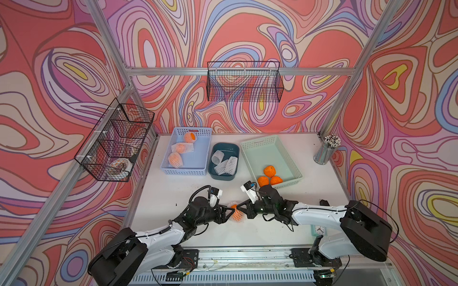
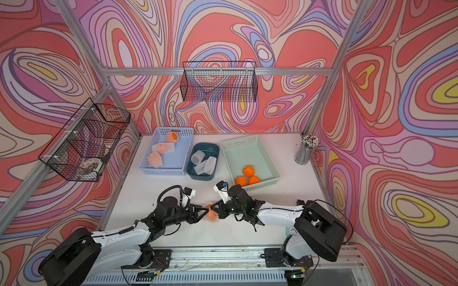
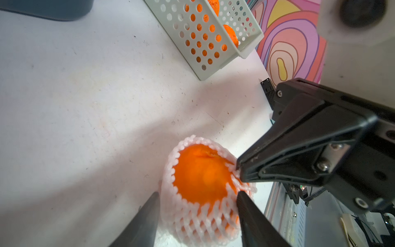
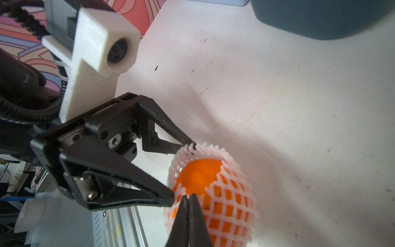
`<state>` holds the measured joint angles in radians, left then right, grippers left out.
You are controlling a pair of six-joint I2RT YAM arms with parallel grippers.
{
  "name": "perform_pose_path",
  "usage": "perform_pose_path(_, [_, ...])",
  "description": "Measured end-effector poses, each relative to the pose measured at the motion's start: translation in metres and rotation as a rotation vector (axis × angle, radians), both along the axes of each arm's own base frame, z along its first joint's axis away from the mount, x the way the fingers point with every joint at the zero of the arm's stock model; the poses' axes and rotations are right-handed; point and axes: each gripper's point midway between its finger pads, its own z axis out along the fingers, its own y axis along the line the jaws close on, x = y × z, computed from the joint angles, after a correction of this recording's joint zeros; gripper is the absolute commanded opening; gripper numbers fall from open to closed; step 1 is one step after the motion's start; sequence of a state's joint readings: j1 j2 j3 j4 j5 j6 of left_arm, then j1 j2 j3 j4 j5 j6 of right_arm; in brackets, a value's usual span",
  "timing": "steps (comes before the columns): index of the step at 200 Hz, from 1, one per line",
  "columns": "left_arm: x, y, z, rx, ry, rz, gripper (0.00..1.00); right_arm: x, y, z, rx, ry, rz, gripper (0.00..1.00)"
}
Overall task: Remove foam nets from oranges
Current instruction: Remove the foam net from the orange.
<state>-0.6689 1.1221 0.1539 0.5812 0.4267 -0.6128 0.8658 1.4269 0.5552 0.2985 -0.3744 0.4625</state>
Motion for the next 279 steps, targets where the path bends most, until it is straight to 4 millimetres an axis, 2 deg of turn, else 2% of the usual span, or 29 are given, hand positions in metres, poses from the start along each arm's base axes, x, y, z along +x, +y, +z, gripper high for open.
perform_pose_path(18, [0.002,-0.003,0.002,-0.009,-0.009,-0.003,0.45,0.001,0.0,0.0,-0.002,-0.002,-0.004,0.0])
perform_pose_path(64, [0.004,-0.008,0.006,-0.014,-0.017,-0.014,0.24,0.002,-0.001,-0.001,-0.007,-0.004,-0.009,0.0])
perform_pose_path(85, [0.005,-0.01,0.009,-0.019,-0.027,-0.018,0.16,0.002,-0.002,-0.002,-0.013,-0.003,-0.012,0.04])
perform_pose_path(100, [0.004,-0.01,0.009,-0.018,-0.028,-0.02,0.12,0.002,-0.003,-0.004,-0.02,-0.001,-0.013,0.12])
perform_pose_path(115, [0.003,-0.011,0.009,-0.018,-0.029,-0.027,0.08,0.001,-0.004,-0.005,-0.028,-0.003,-0.012,0.24])
perform_pose_path(135, [0.001,-0.014,0.011,-0.021,-0.033,-0.038,0.05,0.002,-0.005,-0.006,-0.037,-0.007,-0.015,0.44])
perform_pose_path(161, [0.0,-0.02,0.017,-0.03,-0.044,-0.054,0.04,0.003,-0.008,0.004,-0.03,-0.028,-0.028,0.54])
perform_pose_path(195, [-0.003,-0.023,0.017,-0.029,-0.049,-0.062,0.04,0.004,-0.014,0.024,-0.007,-0.076,-0.047,0.6])
perform_pose_path(210, [-0.003,-0.024,0.017,-0.029,-0.05,-0.063,0.03,0.003,-0.017,0.028,-0.007,-0.087,-0.056,0.62])
perform_pose_path(279, [-0.004,-0.028,0.023,-0.047,-0.058,-0.065,0.0,-0.003,-0.028,0.002,-0.073,-0.05,-0.06,0.64])
